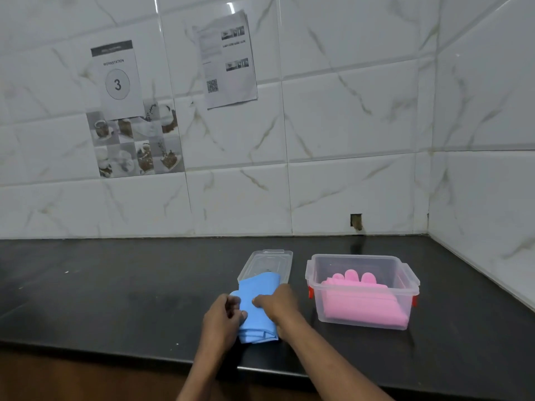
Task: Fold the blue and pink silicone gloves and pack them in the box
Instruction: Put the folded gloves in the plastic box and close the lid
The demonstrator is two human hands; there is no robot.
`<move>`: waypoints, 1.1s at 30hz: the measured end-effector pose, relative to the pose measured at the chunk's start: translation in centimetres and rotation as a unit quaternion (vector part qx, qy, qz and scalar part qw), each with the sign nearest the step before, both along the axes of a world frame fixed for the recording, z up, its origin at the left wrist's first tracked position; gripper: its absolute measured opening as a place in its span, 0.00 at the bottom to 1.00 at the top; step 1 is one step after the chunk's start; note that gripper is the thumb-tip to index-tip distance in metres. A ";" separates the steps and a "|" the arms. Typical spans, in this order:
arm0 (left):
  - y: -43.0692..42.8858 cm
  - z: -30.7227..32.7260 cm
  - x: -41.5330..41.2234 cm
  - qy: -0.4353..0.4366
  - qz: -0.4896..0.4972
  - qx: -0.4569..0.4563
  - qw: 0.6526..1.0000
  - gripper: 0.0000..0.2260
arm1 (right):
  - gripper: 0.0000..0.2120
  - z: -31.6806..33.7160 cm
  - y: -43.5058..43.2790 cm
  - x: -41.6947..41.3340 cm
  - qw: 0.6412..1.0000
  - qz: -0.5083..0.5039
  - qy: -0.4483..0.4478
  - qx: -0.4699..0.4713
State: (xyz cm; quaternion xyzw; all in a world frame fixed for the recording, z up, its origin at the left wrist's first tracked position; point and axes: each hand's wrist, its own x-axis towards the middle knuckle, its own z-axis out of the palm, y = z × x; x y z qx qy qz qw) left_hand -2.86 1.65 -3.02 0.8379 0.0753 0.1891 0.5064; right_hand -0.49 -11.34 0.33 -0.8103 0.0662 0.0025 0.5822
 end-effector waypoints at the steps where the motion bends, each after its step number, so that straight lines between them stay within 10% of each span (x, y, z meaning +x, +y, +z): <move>1: 0.0 -0.3 -0.1 -0.015 0.001 -0.021 1.000 0.09 | 0.18 -0.1 0.0 0.1 0.999 0.001 0.006 0.037; 12: -2.1 -0.1 -2.5 -0.159 0.104 -0.180 0.965 0.37 | 0.20 1.6 -1.2 -2.3 0.966 -0.007 -0.144 0.214; 16: -3.6 1.9 -3.4 -0.025 -0.151 -0.498 0.853 0.32 | 0.17 3.7 -2.6 -3.7 0.897 0.020 -0.204 0.392; 19: -4.8 3.8 -4.0 -0.034 -0.277 -0.542 0.793 0.22 | 0.15 4.1 -4.2 -4.9 0.860 0.049 -0.213 0.460; 33: -7.6 9.6 -2.9 -0.100 -0.264 -0.301 0.911 0.11 | 0.16 7.3 -16.9 -6.4 0.926 0.175 -0.181 0.282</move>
